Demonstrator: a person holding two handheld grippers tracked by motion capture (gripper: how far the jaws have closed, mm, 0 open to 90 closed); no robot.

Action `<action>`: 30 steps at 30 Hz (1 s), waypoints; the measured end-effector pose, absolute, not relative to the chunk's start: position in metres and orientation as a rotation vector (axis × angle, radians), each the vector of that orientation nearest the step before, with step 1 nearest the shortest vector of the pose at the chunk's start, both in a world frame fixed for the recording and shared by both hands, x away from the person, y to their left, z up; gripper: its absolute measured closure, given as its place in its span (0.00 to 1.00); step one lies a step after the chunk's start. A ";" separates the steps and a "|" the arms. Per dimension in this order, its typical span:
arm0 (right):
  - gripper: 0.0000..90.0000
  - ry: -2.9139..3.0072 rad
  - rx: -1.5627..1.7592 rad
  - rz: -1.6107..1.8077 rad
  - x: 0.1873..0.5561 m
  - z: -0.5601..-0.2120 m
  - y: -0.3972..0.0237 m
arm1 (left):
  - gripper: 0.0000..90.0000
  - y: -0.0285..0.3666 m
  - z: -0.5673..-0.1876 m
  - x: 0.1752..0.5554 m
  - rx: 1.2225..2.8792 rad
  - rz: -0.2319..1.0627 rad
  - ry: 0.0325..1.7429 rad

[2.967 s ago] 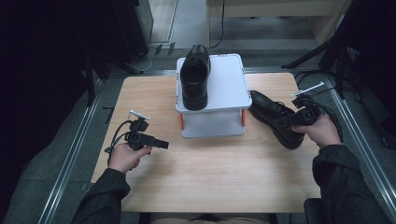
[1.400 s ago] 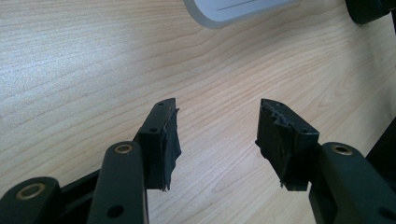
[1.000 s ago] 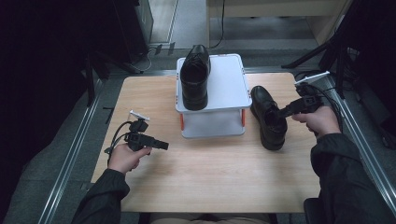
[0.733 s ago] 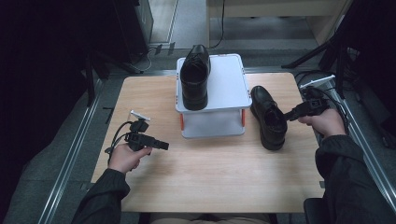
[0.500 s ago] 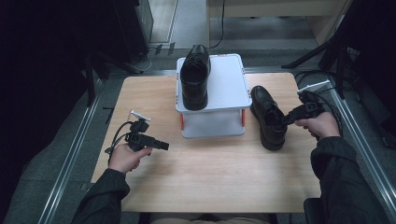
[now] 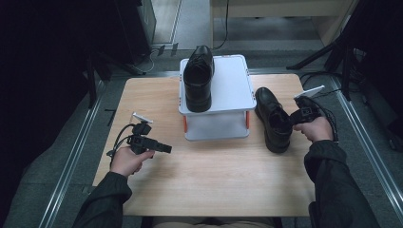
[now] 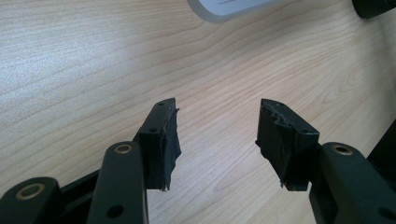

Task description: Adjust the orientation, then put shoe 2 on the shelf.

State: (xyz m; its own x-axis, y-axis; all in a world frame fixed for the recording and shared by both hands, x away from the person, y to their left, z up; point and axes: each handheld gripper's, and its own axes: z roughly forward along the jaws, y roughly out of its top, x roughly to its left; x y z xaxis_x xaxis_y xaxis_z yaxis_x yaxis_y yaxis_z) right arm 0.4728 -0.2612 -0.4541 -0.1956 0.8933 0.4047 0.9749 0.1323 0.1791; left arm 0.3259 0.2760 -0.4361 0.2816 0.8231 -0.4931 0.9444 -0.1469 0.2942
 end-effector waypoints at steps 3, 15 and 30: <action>0.87 -2.174 -1.874 -0.595 0.473 -0.453 -0.261 | 0.53 0.277 -0.436 0.326 2.004 -0.291 1.583; 0.92 -2.059 -1.940 -0.584 0.477 -0.449 -0.266 | 0.53 0.280 -0.438 0.326 1.999 -0.292 1.591; 0.94 -1.949 -1.966 -0.659 0.483 -0.420 -0.275 | 0.53 0.283 -0.437 0.324 1.980 -0.291 1.601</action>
